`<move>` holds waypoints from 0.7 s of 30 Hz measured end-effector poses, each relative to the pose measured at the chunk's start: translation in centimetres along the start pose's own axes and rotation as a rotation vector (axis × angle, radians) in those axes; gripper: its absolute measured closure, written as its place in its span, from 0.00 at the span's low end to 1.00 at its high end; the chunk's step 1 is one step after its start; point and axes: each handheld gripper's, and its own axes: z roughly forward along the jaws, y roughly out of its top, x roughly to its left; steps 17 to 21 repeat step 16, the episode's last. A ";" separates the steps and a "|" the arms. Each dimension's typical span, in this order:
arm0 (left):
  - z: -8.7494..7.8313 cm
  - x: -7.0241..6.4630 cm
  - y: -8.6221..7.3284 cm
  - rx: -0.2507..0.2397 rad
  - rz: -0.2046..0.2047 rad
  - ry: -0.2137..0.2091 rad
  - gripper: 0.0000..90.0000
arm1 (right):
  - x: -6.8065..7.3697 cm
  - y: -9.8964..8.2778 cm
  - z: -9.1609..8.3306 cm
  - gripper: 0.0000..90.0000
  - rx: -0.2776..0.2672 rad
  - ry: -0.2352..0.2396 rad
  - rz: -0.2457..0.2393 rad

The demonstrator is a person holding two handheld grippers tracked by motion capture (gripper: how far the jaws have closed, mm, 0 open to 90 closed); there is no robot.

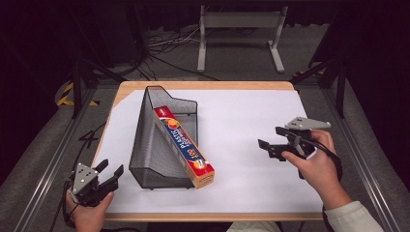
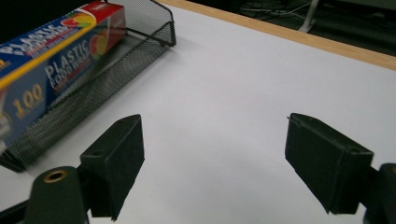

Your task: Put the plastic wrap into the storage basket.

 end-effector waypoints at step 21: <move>0.0 0.2 0.0 -0.009 -0.015 -0.023 0.47 | -3.6 -9.9 -0.1 0.25 -0.067 -0.029 0.048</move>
